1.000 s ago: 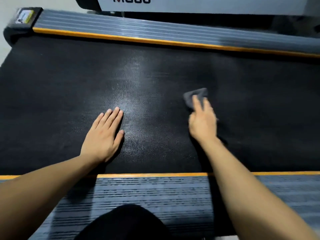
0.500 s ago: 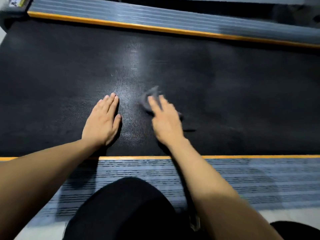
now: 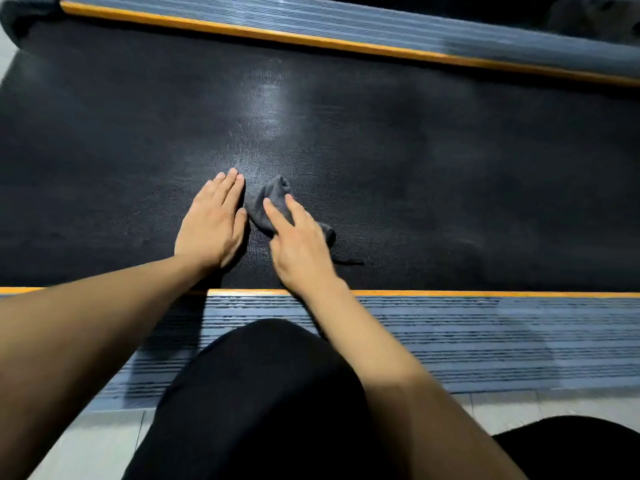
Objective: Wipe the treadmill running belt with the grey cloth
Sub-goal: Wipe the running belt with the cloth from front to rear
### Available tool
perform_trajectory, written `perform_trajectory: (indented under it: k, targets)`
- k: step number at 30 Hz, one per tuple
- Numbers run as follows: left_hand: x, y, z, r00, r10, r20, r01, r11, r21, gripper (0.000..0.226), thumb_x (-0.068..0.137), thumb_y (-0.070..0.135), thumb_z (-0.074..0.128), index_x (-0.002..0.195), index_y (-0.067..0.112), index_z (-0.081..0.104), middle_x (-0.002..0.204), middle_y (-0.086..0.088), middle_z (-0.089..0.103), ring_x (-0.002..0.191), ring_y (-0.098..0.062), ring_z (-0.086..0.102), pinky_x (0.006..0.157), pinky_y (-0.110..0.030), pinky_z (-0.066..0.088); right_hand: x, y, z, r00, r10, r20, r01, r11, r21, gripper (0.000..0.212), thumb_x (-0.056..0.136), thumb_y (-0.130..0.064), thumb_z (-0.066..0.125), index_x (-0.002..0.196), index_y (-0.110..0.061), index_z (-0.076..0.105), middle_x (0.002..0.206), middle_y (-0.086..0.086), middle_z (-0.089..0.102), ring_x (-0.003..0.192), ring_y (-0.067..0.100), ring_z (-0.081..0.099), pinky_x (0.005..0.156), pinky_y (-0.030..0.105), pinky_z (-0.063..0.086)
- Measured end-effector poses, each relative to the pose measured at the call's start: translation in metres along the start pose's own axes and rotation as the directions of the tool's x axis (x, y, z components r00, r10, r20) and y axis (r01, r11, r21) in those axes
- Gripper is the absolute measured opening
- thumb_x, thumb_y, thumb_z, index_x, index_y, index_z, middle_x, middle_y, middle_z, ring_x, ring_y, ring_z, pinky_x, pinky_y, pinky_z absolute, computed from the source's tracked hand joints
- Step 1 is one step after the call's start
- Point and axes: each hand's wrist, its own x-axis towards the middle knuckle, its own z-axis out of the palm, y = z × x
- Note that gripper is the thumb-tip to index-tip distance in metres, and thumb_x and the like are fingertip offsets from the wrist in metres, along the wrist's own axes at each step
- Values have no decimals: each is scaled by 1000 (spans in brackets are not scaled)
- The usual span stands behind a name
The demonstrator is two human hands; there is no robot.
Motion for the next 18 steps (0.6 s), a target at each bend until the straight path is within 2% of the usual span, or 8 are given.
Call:
perform_trajectory:
  k: [3, 6, 9, 10, 12, 14, 18]
  targets:
    - [0, -1, -1, 1000, 7, 13, -7, 1000, -4, 63, 102, 34, 22, 157, 2, 28, 165, -16, 26, 154, -31, 22, 128, -42, 13, -7, 44, -25, 1000, 19, 15, -18, 997, -69, 68, 86, -10, 55, 150, -25, 40, 159, 18, 30, 140, 37, 36, 117, 45, 31]
    - [-1, 1, -3, 1000, -4, 12, 4, 1000, -17, 63, 103, 34, 22, 156, 2, 29, 165, -16, 27, 153, -31, 23, 128, -42, 13, -28, 115, -69, 976, 188, -112, -205, 964, -170, 68, 82, -12, 55, 148, -26, 44, 155, 20, 37, 135, 39, 44, 112, 43, 38]
    - [-1, 5, -5, 1000, -15, 9, 16, 999, -28, 63, 102, 33, 24, 156, 2, 29, 164, -16, 28, 153, -32, 23, 128, -42, 13, -43, 152, -112, 951, 282, -127, -308, 891, -333, 58, 91, -32, 56, 147, -37, 43, 152, 14, 42, 132, 38, 45, 107, 46, 38]
    - [-1, 6, -6, 1000, -15, 13, 15, 999, -28, 62, 102, 33, 24, 156, 1, 29, 164, -17, 28, 153, -32, 23, 127, -41, 13, -43, 156, -120, 944, 307, -119, -329, 881, -340, 55, 92, -40, 55, 146, -41, 42, 149, 12, 42, 130, 37, 45, 106, 47, 38]
    - [-2, 6, -7, 1000, -8, 21, 9, 1000, -30, 62, 102, 32, 25, 156, 0, 28, 164, -19, 27, 153, -34, 23, 127, -42, 13, -40, 159, -128, 929, 358, -94, -369, 888, -273, 52, 93, -45, 53, 144, -43, 43, 137, 13, 44, 123, 36, 47, 103, 47, 42]
    - [-2, 4, -10, 998, 0, 60, 4, 999, -51, 63, 101, 31, 26, 156, -1, 28, 164, -21, 26, 152, -38, 23, 127, -45, 13, -36, 159, -130, 922, 380, -68, -386, 897, -214, 52, 93, -40, 54, 143, -38, 42, 127, 17, 48, 115, 38, 51, 97, 44, 45]
    - [-25, -14, -29, 985, 31, 170, -32, 999, 5, 63, 101, 36, 35, 156, 6, 32, 162, -22, 30, 148, -44, 30, 122, -55, 23, -31, 131, -116, 899, 436, -46, -438, 889, -137, 45, 89, -36, 59, 130, -26, 43, 122, 20, 53, 111, 43, 55, 91, 43, 44]
